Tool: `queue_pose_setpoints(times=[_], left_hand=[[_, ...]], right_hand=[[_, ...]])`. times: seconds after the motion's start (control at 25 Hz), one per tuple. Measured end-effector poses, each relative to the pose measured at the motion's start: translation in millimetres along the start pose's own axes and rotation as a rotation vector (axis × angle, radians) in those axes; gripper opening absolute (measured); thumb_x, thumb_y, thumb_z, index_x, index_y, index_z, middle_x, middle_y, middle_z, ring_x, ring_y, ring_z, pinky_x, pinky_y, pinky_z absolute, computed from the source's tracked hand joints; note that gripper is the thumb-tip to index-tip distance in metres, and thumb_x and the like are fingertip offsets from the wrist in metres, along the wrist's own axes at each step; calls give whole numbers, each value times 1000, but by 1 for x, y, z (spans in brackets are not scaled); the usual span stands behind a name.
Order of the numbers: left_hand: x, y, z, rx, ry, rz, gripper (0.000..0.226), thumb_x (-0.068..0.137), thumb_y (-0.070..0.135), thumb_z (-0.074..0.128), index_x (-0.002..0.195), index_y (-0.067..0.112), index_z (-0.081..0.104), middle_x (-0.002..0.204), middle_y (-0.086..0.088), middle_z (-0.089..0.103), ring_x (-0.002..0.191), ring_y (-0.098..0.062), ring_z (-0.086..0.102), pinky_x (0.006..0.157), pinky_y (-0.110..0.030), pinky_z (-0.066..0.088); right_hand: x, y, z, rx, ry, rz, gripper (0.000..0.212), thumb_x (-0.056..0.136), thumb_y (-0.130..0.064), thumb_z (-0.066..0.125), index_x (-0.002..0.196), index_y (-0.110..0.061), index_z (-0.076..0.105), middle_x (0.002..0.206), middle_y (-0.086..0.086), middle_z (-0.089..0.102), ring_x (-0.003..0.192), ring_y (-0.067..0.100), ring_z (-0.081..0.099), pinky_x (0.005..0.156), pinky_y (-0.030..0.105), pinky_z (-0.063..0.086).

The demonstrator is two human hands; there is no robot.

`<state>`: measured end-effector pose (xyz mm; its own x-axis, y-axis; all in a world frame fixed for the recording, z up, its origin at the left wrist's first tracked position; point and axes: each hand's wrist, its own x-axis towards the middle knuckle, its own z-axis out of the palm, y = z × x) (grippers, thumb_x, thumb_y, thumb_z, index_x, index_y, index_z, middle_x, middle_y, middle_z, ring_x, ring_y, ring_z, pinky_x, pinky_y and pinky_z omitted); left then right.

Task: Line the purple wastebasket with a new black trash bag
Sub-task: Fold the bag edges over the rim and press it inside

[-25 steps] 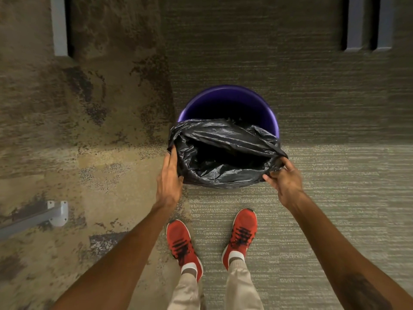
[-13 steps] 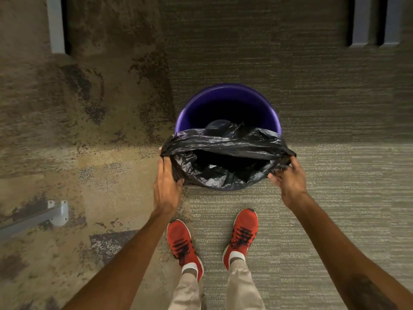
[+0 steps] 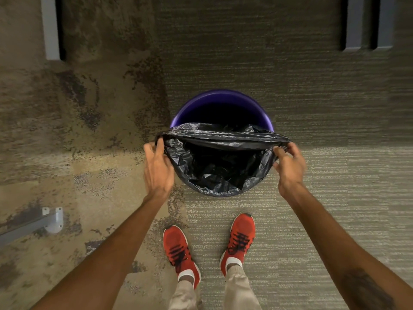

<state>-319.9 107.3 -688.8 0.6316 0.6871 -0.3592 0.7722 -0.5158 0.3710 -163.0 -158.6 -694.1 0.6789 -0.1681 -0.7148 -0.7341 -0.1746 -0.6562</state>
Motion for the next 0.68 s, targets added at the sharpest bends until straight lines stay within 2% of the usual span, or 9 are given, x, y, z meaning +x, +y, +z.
queue_pose_setpoints(times=[0.08, 0.16, 0.24, 0.32, 0.4, 0.48, 0.56, 0.68], left_hand=[[8, 6, -2, 13, 14, -22, 47, 101, 6, 46, 147, 14, 45, 112, -13, 45, 77, -17, 47, 61, -34, 53], [17, 12, -2, -32, -28, -42, 46, 105, 15, 43, 151, 16, 43, 101, -10, 47, 76, -20, 48, 64, -36, 53], [23, 19, -1, -90, -39, -64, 44, 105, 17, 43, 150, 15, 45, 101, -10, 47, 78, -19, 49, 67, -32, 49], [27, 24, 0, -130, 2, -95, 41, 105, 17, 46, 144, 10, 52, 110, -12, 48, 84, -16, 49, 73, -29, 48], [30, 27, 0, -155, 22, -110, 41, 104, 17, 50, 142, 5, 53, 119, -13, 49, 94, -20, 53, 84, -36, 54], [33, 30, 1, -166, 6, -112, 45, 102, 16, 52, 145, 5, 50, 124, -12, 49, 107, -26, 56, 93, -42, 54], [34, 31, 2, -168, 5, -101, 46, 101, 15, 54, 146, 8, 50, 129, -11, 52, 115, -27, 56, 100, -39, 52], [34, 35, 5, -195, 19, -56, 50, 100, 11, 53, 150, 14, 46, 140, -9, 51, 123, -24, 54, 101, -29, 45]], right_hand=[[2, -6, 4, -147, 58, -104, 41, 95, -16, 65, 135, -14, 58, 126, 1, 48, 114, 17, 58, 106, 35, 49], [3, -12, 8, -276, 87, -187, 40, 95, -17, 65, 135, -17, 58, 112, 1, 43, 99, 10, 52, 98, 24, 50], [6, -17, 12, -325, 37, -195, 45, 96, -15, 62, 141, -15, 54, 108, 7, 48, 90, 12, 50, 91, 25, 51], [8, -20, 14, -347, -21, -192, 46, 97, -13, 58, 142, -10, 51, 106, 11, 51, 87, 15, 50, 87, 30, 52], [6, -24, 16, -347, -72, -197, 46, 98, -12, 56, 144, -10, 50, 115, 5, 56, 94, 16, 56, 89, 32, 53], [3, -28, 19, -316, -120, -210, 49, 99, -9, 56, 146, -14, 46, 134, 5, 58, 116, 16, 59, 103, 35, 51], [1, -31, 23, -303, -121, -256, 50, 97, -6, 58, 144, -12, 44, 141, 5, 56, 125, 15, 56, 110, 37, 46], [6, -37, 28, -326, -90, -331, 42, 95, -5, 61, 133, -11, 44, 134, 5, 59, 121, 16, 58, 109, 40, 48]])
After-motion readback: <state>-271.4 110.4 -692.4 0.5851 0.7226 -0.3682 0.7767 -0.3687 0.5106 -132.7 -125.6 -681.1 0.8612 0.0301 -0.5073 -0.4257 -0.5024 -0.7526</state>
